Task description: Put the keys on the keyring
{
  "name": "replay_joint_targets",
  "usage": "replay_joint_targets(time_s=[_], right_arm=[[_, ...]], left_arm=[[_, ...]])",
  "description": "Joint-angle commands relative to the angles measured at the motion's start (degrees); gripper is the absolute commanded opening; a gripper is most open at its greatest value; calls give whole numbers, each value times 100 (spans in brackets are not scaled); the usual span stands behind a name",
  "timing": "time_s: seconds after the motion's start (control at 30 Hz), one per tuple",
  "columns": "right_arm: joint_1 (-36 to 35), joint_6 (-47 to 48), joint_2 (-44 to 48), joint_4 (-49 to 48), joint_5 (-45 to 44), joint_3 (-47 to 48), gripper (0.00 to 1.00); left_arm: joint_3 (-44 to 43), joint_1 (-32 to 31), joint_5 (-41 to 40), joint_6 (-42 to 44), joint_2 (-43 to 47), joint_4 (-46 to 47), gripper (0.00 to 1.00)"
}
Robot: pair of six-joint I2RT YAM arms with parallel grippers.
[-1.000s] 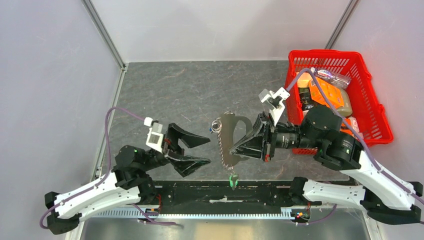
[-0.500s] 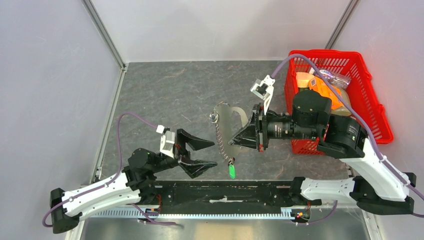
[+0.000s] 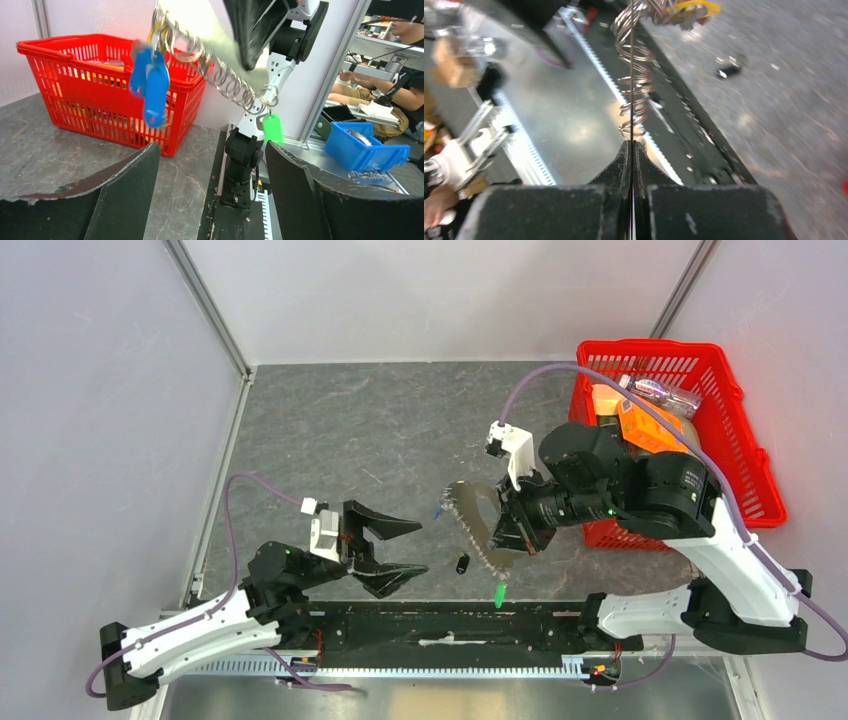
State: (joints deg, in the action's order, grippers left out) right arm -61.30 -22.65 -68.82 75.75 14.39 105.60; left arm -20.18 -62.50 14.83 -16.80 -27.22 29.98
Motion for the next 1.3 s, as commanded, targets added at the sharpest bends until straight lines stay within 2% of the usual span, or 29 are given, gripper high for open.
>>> replay_joint_targets(time_s=[0.0, 0.03, 0.07, 0.13, 0.17, 0.23, 0.27, 0.37, 0.4, 0.47, 0.5, 0.53, 0.6, 0.63, 0.67, 0.73, 0.77, 0.8, 0.87, 0.9, 0.97, 1.0, 1.03, 1.07, 1.1, 1.13, 1.17, 1.23, 1.27], right_arm=[[-23, 28, -187, 1359, -1644, 317, 0], [-23, 115, -207, 1247, -718, 156, 0], [-33, 123, -310, 1329, -608, 135, 0], [-32, -335, -702, 2367, -3252, 408, 0], [-31, -272, -716, 2359, -3203, 194, 0], [-159, 222, -791, 1563, -456, -302, 0], [-423, 217, -814, 1248, -448, -427, 0], [-79, -156, -1056, 1856, -3735, -407, 0], [68, -73, -1155, 1817, -3453, -387, 0], [-186, 525, -1089, 638, -1105, -701, 0], [-339, 552, -1038, 189, -1148, -842, 0], [-344, 500, -1060, 212, -2233, -874, 0], [-34, 116, -1281, 831, -5885, -932, 0], [179, -17, -1443, 1133, -6545, -954, 0], [300, 222, -1508, 937, -5735, -891, 0], [274, 1000, -1305, -311, -2564, -1234, 0], [265, 1094, -1148, -667, -1731, -1404, 0], [329, 1052, -1092, -675, -2152, -1397, 0], [829, 762, -1099, -200, -4600, -1333, 0], [1033, 834, -1147, 4, -4059, -1171, 0], [914, 1266, -984, -544, -1054, -1273, 0], [721, 1174, -957, -685, -1705, -1307, 0], [630, 994, -1049, -396, -3599, -1257, 0], [707, 818, -1192, 5, -4767, -1177, 0], [891, 966, -1293, 257, -3962, -969, 0], [943, 1223, -1207, -4, -2239, -998, 0], [877, 1270, -1013, -544, -1371, -1200, 0], [892, 1182, -1008, -416, -2661, -1122, 0], [979, 1250, -1127, -110, -2516, -923, 0]], left_arm=[[83, -30, -235, 360, 237, -194, 84], [89, -34, -243, 382, 258, -215, 83], [76, -28, -250, 395, 266, -262, 84], [89, -27, -290, 431, 249, -329, 84], [101, -28, -316, 432, 237, -338, 83], [103, -33, -334, 432, 235, -369, 84], [95, -33, -336, 452, 254, -405, 84], [93, -25, -387, 484, 359, -525, 84], [106, -32, -389, 484, 398, -528, 84], [135, -32, -433, 500, 495, -570, 84], [154, -31, -482, 502, 528, -580, 84], [174, -31, -495, 498, 554, -592, 84], [182, -28, -479, 486, 591, -599, 83], [182, -29, -478, 489, 601, -606, 84], [168, -26, -467, 499, 619, -634, 84], [148, -22, -518, 528, 652, -739, 84], [146, -26, -532, 530, 660, -744, 84], [139, -21, -519, 537, 676, -767, 84], [137, -23, -503, 531, 730, -792, 84], [146, -21, -496, 537, 759, -791, 84], [155, -21, -527, 554, 774, -805, 83], [172, -26, -554, 555, 773, -774, 84], [173, -25, -546, 546, 745, -753, 84], [162, -24, -506, 529, 725, -750, 84], [148, -25, -461, 519, 712, -754, 84], [154, -26, -438, 520, 703, -753, 84], [159, -28, -458, 527, 696, -765, 84], [159, -20, -506, 528, 670, -753, 84], [149, -31, -476, 528, 674, -757, 84]])
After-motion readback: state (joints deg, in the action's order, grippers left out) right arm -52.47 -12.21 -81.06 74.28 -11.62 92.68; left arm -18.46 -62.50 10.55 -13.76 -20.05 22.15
